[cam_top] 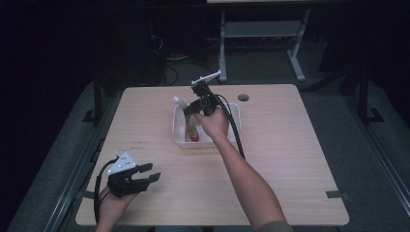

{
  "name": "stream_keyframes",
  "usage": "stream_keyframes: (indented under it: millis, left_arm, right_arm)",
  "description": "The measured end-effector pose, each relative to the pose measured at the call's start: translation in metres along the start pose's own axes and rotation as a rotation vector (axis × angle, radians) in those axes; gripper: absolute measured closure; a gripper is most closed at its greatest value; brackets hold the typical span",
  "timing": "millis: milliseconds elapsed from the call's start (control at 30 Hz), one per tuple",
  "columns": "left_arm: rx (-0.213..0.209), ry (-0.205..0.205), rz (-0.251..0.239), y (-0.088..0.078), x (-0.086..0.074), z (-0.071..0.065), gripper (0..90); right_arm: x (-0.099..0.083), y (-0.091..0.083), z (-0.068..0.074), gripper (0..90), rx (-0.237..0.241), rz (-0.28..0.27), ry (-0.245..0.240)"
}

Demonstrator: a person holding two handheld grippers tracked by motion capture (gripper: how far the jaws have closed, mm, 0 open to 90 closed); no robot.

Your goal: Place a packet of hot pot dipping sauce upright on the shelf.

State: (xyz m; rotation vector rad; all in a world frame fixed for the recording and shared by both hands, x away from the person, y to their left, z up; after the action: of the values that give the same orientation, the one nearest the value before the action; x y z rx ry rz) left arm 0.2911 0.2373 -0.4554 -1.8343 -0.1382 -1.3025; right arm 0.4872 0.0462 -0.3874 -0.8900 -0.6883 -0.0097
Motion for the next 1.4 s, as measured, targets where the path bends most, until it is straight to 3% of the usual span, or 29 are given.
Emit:
stream_keyframes:
  millis: [600,1400]
  left_arm:
    - [0.003,-0.001,0.0,0.0,0.0,0.001,49.5]
    - [0.011,0.005,0.013,0.002,-0.001,0.0,46.1]
  right_arm:
    - [-0.011,-0.002,0.002,69.9,0.045,0.052,-0.027]
    - [-0.022,-0.015,-0.004,65.6,0.048,0.061,-0.059]
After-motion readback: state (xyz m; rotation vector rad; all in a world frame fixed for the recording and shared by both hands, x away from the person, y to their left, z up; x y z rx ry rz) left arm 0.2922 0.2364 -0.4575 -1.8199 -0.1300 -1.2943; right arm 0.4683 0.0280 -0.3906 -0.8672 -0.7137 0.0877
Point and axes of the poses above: each handheld gripper's, and its own axes: y roughly forward along the jaws, x roughly out of its top, z roughly to its left, the point moved 6 cm from there along y, roughly forward along the jaws
